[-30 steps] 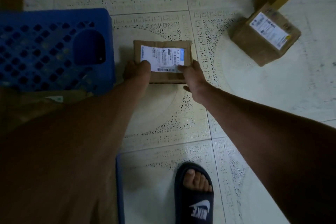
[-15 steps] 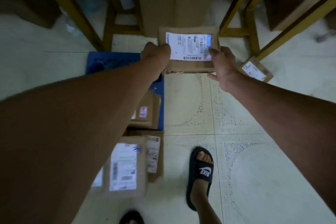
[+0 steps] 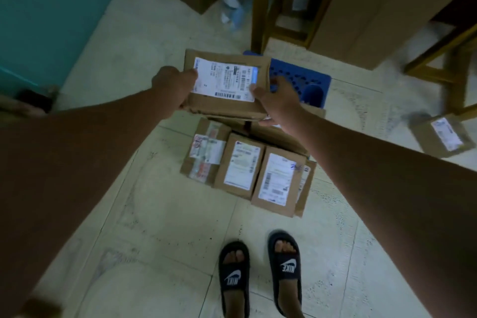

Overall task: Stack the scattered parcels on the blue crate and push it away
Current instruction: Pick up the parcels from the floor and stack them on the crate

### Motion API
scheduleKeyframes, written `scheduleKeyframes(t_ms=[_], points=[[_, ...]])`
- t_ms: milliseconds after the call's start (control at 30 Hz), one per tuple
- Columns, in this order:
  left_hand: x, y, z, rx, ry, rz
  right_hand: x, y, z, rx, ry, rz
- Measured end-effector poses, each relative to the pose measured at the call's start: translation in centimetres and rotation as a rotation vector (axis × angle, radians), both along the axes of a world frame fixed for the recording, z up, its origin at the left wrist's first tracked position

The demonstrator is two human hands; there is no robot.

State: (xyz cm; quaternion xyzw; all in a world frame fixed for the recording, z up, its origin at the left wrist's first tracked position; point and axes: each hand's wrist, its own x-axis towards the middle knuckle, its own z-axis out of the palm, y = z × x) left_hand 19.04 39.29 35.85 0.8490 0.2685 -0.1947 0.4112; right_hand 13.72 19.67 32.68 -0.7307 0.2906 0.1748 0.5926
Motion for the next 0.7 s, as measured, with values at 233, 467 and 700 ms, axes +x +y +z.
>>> scheduleKeyframes(t_ms=[233,467,700], points=[[-7.8,6.3,-4.4,-0.222,0.092,0.268,-1.3,5.8,-3.9,-0.183,-0.039,0.223],[-13.1,5.6,-9.7,-0.346,0.087,0.655,1.9,9.8,-6.5,-0.432,-0.201,0.636],[-14.8,3.0,-13.8,-0.373,0.191,0.791,2.8,9.3,-9.8,-0.389,-0.118,0.858]])
